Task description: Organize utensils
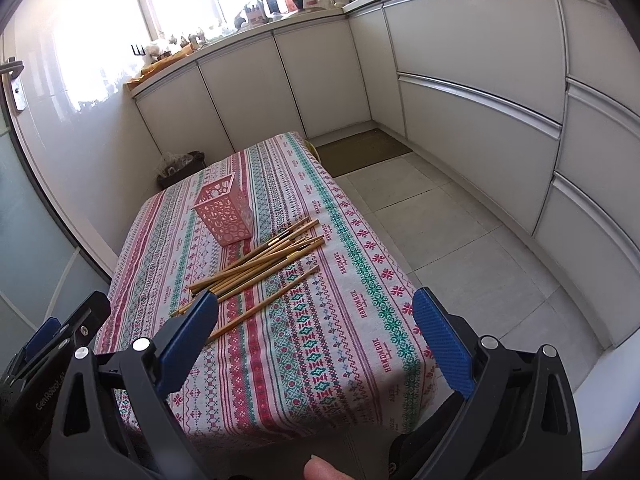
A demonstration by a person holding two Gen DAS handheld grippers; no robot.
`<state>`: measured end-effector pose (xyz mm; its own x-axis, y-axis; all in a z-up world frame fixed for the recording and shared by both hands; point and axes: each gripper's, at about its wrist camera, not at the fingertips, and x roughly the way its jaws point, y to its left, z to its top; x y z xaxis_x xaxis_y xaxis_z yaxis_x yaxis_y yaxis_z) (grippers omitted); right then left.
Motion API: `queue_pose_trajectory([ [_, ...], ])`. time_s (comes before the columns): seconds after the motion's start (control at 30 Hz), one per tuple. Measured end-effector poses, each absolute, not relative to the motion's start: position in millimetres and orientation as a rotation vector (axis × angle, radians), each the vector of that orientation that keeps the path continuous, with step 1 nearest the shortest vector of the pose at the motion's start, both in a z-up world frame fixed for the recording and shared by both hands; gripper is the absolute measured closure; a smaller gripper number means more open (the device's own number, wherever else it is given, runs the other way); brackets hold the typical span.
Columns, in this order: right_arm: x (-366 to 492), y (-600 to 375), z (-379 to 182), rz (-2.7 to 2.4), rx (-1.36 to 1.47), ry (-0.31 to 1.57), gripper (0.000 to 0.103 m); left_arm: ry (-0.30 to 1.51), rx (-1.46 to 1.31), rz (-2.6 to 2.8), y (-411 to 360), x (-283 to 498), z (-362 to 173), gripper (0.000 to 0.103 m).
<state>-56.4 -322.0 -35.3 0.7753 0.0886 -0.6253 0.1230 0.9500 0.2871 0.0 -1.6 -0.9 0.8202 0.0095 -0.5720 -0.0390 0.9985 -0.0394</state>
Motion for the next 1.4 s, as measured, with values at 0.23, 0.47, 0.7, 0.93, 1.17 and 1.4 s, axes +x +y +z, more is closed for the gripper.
queue_pose_trajectory([
  [0.23,-56,-321,-37,-0.005,0.334,0.695,0.008,0.61,-0.05,0.025,-3,-2,-1,0.007],
  [0.47,-56,-319,-39,-0.005,0.324,0.699,0.008,0.613,-0.052,0.027,-2,-3,-1,0.007],
  [0.7,-56,-321,-37,-0.009,0.322,0.696,0.008,0.613,-0.052,0.028,-2,-4,-1,0.007],
  [0.93,-57,-322,-37,-0.014,0.323,0.698,0.008,0.617,-0.05,0.029,-2,-3,-2,0.007],
  [1.17,-56,-347,-32,0.018,0.463,0.711,0.008,0.622,-0.009,0.001,-2,10,9,0.007],
  [1.4,-42,-408,-43,0.205,0.82,0.779,0.007,0.656,0.247,-0.23,-44,57,35,0.007],
])
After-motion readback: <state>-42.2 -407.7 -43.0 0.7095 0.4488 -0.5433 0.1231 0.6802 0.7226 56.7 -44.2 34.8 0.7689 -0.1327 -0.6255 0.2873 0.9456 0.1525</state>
